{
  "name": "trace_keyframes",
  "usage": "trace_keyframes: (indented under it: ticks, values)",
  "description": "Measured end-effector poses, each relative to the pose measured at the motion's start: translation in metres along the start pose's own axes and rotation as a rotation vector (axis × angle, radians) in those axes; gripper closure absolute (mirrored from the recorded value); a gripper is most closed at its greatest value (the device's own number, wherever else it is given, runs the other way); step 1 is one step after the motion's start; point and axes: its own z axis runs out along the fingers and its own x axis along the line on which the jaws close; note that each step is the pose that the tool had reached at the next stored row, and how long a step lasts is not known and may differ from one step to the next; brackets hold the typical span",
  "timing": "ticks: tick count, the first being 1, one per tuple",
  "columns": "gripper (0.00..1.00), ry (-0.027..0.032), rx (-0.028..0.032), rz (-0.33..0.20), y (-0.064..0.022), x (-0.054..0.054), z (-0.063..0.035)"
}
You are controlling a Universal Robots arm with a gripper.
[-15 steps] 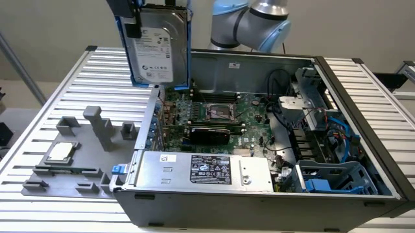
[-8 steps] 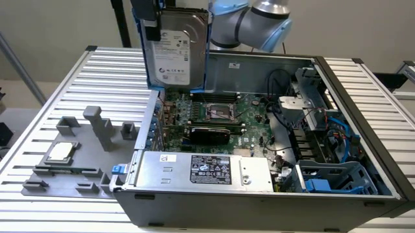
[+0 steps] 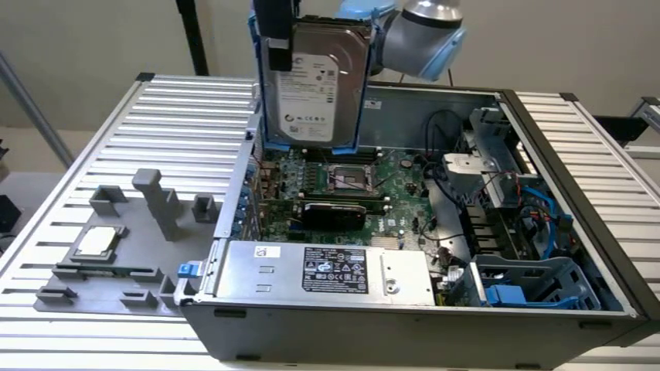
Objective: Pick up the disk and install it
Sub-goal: 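Pick up the disk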
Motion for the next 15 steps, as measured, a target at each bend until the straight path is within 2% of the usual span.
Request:
trace_keyframes:
  ticks: [15]
  values:
    - [1.00, 0.0002, -0.0019, 0.000, -0.0683, 0.021, -0.0031]
